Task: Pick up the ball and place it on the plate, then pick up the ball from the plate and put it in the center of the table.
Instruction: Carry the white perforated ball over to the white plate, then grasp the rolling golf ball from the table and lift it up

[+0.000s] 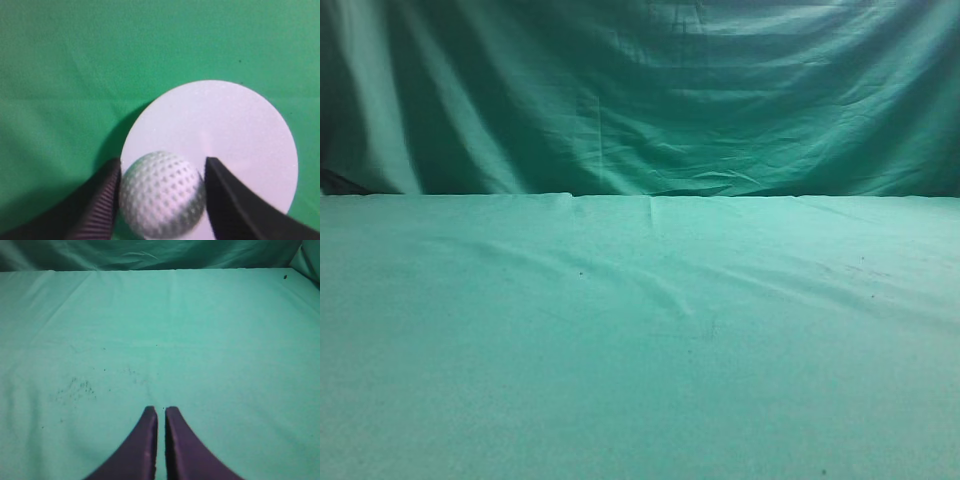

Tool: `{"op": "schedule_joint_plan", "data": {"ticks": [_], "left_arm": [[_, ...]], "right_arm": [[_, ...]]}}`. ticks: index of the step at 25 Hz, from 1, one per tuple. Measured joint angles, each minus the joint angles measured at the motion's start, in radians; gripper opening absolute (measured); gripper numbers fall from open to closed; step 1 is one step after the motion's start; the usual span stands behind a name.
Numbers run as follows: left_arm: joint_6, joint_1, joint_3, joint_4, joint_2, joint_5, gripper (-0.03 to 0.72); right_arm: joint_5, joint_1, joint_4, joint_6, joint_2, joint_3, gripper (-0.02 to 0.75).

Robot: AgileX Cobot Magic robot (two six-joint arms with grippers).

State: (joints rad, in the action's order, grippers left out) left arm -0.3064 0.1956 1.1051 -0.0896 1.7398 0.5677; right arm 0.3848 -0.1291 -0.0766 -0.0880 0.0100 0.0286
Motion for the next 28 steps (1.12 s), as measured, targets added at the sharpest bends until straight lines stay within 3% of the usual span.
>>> {"op": "schedule_joint_plan", "data": {"ticks": [6, 12, 16, 18, 21, 28], "left_arm": [[-0.002, 0.0, 0.009, -0.037, 0.008, 0.006, 0.583], [-0.002, -0.027, 0.185, -0.185, 0.01, 0.151, 0.594], [-0.002, -0.08, 0.343, -0.201, 0.01, 0.285, 0.314], [-0.002, -0.105, 0.408, -0.207, 0.01, 0.339, 0.123], [-0.002, -0.143, 0.487, -0.211, 0.01, 0.396, 0.0], [-0.017, -0.235, 0.51, -0.23, -0.128, 0.407, 0.0]], "right_arm": [[0.0, 0.0, 0.0, 0.0, 0.0, 0.0, 0.048], [0.0, 0.0, 0.0, 0.0, 0.0, 0.0, 0.048], [0.0, 0.0, 0.0, 0.0, 0.0, 0.0, 0.048], [0.0, 0.0, 0.0, 0.0, 0.0, 0.0, 0.048], [0.0, 0.0, 0.0, 0.0, 0.0, 0.0, 0.048], [0.0, 0.0, 0.0, 0.0, 0.0, 0.0, 0.048]]}}
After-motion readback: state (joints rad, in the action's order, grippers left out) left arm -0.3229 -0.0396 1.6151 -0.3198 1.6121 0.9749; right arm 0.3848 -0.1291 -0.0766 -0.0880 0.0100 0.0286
